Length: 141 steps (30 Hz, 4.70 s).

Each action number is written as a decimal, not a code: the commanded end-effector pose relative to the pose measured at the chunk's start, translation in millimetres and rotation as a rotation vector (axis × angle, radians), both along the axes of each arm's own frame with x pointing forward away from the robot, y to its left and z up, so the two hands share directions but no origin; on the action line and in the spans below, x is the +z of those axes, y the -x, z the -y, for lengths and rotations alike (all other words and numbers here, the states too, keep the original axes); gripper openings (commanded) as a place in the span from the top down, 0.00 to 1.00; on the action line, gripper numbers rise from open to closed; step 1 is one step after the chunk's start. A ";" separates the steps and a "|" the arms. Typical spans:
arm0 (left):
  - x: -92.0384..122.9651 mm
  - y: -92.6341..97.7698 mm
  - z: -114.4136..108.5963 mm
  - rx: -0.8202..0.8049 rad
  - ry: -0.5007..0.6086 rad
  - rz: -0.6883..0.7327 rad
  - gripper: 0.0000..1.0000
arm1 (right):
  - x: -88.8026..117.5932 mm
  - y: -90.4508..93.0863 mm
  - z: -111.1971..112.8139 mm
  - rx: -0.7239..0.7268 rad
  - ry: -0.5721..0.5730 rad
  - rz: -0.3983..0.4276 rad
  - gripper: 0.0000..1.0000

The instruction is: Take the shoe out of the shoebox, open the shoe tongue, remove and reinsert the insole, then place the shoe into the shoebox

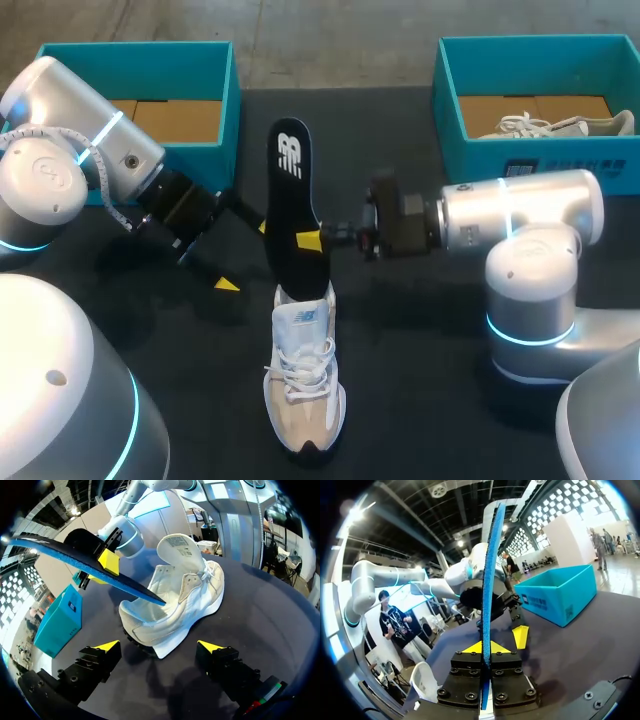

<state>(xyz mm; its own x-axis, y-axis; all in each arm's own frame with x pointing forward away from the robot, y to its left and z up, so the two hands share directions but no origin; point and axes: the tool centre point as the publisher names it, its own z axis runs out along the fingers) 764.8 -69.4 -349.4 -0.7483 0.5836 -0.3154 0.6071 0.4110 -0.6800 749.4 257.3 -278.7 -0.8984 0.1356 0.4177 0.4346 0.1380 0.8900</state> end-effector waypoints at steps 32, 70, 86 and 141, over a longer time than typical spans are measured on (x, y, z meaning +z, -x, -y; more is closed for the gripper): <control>-0.6 0.1 0.1 -0.001 -0.001 0.001 0.00 | -15.8 6.8 0.7 -0.032 -0.008 -0.052 1.00; -0.6 0.1 0.1 -0.001 -0.001 0.001 0.00 | -25.9 11.2 -1.0 -0.046 -0.015 -0.086 1.00; -0.6 0.1 0.1 -0.001 -0.001 0.001 0.00 | -31.2 12.2 -0.3 -0.053 -0.022 -0.100 1.00; -0.6 0.1 0.1 -0.001 -0.001 0.001 0.00 | -50.3 29.9 -2.3 -0.055 -0.016 -0.191 1.00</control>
